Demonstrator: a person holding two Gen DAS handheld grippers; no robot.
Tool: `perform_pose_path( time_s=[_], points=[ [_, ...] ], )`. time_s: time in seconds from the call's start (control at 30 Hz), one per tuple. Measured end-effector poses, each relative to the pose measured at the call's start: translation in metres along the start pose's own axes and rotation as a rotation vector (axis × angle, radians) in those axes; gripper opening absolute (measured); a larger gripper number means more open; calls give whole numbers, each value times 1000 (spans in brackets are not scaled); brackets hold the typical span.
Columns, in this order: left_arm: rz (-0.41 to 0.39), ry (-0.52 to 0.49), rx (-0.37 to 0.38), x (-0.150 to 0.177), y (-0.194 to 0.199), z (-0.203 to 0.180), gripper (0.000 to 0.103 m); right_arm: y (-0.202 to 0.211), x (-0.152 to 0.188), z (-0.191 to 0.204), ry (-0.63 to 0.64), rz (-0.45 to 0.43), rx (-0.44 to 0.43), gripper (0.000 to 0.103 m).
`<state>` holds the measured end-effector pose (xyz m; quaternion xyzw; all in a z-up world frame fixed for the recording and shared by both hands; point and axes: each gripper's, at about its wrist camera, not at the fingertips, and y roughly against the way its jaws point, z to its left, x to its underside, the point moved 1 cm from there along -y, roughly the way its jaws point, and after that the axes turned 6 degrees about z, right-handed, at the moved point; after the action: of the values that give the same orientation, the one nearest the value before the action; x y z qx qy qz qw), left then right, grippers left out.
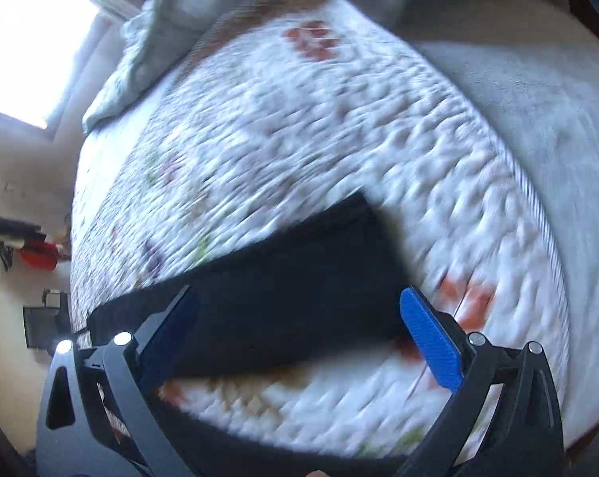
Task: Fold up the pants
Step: 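Lower the left tool to the waistband while the right tool reaches a trouser leg hem, then close the left gripper on the waistband while the right gripper grasps the leg hem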
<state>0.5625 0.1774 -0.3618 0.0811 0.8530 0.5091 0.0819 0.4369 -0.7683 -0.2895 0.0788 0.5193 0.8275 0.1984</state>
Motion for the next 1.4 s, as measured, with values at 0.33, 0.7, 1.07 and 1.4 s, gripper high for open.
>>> perform_pose_path(
  time_s=[0.33, 0.7, 1.07, 1.4],
  points=[
    [-26, 60, 3, 6, 1, -2, 26, -63, -45, -18, 168, 146, -35, 101],
    [-8, 83, -33, -1, -6, -6, 24, -67, -46, -13, 241, 216, -222, 81],
    [-59, 89, -121, 3, 12, -21, 13, -66, -46, 5, 272, 242, -160, 22],
    [-237, 49, -146, 31, 87, -71, 12, -19, -11, 50, 350, 102, -31, 15]
  ],
)
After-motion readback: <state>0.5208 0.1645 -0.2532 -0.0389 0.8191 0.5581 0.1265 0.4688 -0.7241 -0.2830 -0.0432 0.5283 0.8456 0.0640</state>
